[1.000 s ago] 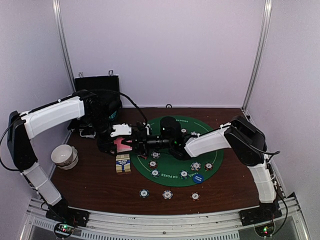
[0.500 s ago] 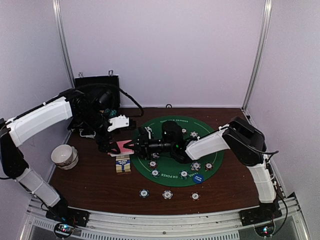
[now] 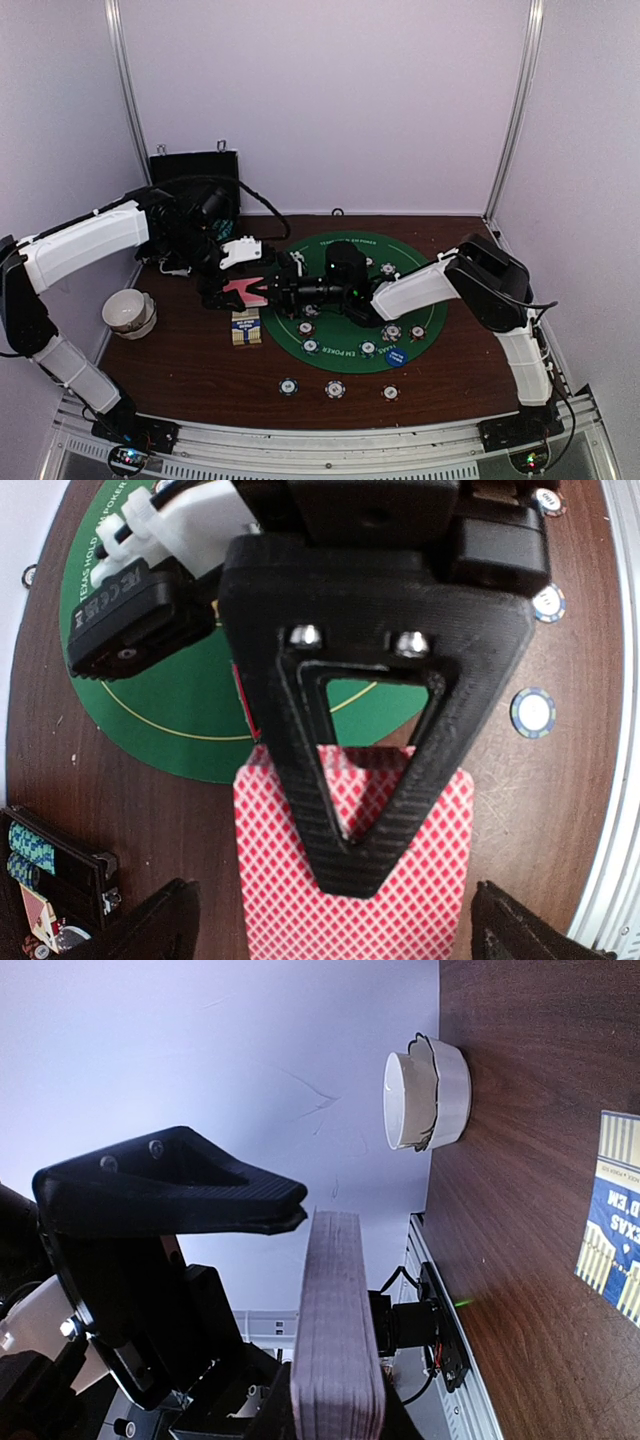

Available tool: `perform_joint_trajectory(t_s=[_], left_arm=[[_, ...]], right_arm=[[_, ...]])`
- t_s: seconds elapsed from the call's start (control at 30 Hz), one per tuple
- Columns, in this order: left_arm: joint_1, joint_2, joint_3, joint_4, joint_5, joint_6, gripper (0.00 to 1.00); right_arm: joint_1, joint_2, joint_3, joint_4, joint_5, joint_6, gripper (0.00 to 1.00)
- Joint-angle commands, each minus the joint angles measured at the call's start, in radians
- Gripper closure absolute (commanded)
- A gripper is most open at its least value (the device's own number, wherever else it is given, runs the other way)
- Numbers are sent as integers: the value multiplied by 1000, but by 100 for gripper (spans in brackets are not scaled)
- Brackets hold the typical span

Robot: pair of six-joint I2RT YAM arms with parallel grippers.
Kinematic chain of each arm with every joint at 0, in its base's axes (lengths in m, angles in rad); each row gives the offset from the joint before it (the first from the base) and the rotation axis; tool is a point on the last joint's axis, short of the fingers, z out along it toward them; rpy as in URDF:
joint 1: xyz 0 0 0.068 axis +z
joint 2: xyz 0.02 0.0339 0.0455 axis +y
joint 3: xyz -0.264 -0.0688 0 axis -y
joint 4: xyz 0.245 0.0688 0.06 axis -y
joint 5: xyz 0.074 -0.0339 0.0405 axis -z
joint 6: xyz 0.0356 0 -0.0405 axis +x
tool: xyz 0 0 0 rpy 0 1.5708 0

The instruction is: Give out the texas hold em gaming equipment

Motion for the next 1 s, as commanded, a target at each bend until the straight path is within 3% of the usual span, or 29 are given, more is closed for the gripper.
perform_joint_trajectory(t_s=[0.0,0.43,0.63,0.83,0.97], left_arm=[[-2,10,-15,60,-16,15,2],[14,37,-28,46,14,21,4],[21,21,-18,46,52,20,16],[21,27,-26,44,42,44,40],[21,29,-26,44,39,51,44]], right_arm=[[10,-60,0,85,-2,19,100],[12,-68,-12,101,-2,23,100],[12,-79,-7,10,3,-28,100],[12,-71,-3,23,9,-14,100],[12,-72,-3,14,9,-17,100]])
